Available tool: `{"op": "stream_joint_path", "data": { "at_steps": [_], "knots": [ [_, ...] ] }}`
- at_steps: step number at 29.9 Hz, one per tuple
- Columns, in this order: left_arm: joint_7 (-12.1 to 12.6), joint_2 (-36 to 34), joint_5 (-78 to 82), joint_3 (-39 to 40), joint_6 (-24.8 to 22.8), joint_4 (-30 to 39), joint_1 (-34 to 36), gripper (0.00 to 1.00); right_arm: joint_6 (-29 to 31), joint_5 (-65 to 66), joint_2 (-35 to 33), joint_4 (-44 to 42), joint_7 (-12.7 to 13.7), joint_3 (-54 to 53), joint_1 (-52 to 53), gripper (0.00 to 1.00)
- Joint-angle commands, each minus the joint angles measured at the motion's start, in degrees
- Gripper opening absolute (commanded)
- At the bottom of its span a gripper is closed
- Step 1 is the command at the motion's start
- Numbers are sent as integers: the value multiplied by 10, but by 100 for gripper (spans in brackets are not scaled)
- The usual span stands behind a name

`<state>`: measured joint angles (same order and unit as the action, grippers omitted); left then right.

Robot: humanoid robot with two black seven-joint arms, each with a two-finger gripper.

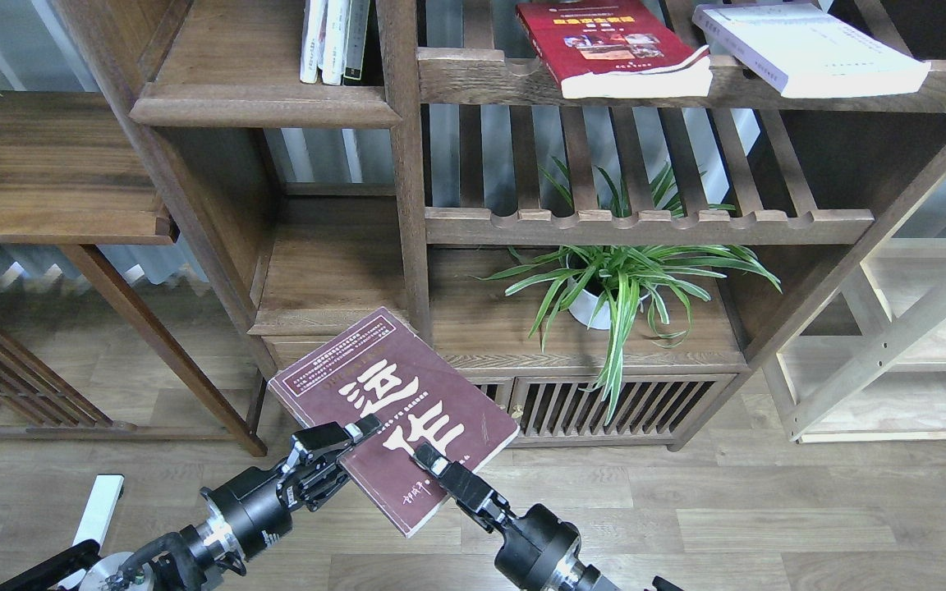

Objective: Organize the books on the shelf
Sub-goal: 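Hold the book between both grippers and grasp its edge with the left gripper, then release the right gripper and carry the book with the left gripper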

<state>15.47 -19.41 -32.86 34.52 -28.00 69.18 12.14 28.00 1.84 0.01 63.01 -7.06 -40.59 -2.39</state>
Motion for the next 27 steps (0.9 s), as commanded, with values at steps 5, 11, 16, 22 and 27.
{"op": "stream_joint_path", "data": {
  "at_steps": [5,11,16,22,27],
  "knots": [
    [0,0,0,8,0,1,0,3,0,0,0,0,0,0,15,85],
    [-1,-1,-1,9,0,2,0,3,0,-3,0,-2,-5,-9,19,99],
    [-1,-4,-1,15,0,3,-1,3,0,-4,0,-22,-6,-18,17,99],
    [-2,-21,-1,21,0,3,-3,3,0,-5,0,-19,-6,-47,15,99],
    [-2,-32,-9,29,0,4,-4,3,0,-5,0,-19,-6,-70,20,99]
  ]
}}
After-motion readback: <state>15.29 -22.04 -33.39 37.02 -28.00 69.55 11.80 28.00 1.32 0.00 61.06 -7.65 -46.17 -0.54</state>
